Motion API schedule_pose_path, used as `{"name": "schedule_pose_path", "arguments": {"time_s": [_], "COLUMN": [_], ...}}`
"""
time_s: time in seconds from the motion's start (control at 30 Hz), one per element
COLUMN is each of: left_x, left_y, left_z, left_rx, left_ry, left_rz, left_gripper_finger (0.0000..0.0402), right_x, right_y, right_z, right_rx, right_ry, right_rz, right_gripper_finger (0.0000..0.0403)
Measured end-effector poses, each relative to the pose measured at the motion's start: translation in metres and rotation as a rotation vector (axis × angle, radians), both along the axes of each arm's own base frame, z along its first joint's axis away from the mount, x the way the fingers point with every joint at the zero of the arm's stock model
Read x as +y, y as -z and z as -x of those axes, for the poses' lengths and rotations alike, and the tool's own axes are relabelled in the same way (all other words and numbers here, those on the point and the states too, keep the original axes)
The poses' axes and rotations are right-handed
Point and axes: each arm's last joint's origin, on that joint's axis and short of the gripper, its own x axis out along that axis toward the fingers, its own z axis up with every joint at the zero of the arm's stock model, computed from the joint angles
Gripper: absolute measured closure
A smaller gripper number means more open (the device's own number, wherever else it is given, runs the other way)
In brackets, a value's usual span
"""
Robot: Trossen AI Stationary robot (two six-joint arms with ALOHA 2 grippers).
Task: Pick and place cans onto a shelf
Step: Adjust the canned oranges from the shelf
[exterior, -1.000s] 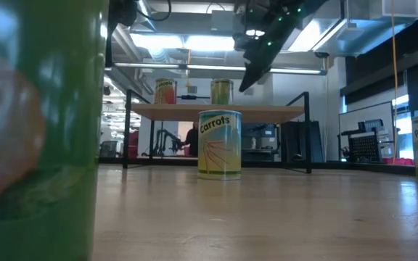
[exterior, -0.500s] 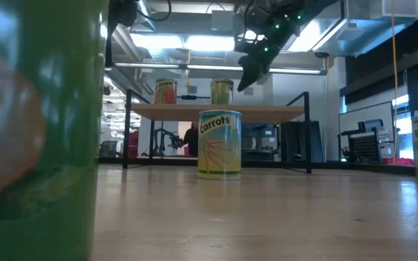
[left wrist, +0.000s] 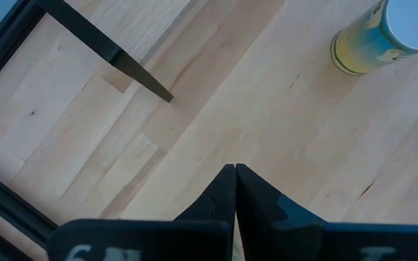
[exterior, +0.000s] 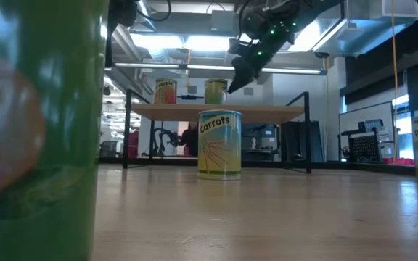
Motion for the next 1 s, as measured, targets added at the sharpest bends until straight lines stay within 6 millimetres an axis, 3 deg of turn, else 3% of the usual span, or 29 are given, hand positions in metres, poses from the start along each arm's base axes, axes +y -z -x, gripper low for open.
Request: {"name": "schedule_pose_path", "arguments": {"time_s": [0.53,0.87,1.0], "left_x": [0.0,0.0,0.0], "left_y": [0.0,0.0,0.0], "left_z": [0.0,0.0,0.0], "left_rx": [0.0,0.003,0.002], "left_ry": [-0.001,-0.006,-0.006], "left_rz": [0.0,-0.01,-0.01], "left_gripper_finger": [0.0401,0.0401,0.0401], "right_x": [0.002,0.003,0.003], "right_y": [-0.004,0.013,0.01], "right_z": [-0.007,-0.024,-0.023], "right_rx": [-0.082,-0.079,-0.09], "right_ry": [-0.061,-0.09,-0.084], "right_rz": [0.0,-0.005,0.013], "right_gripper_finger": [0.0402,0.0402,0.0402]}}
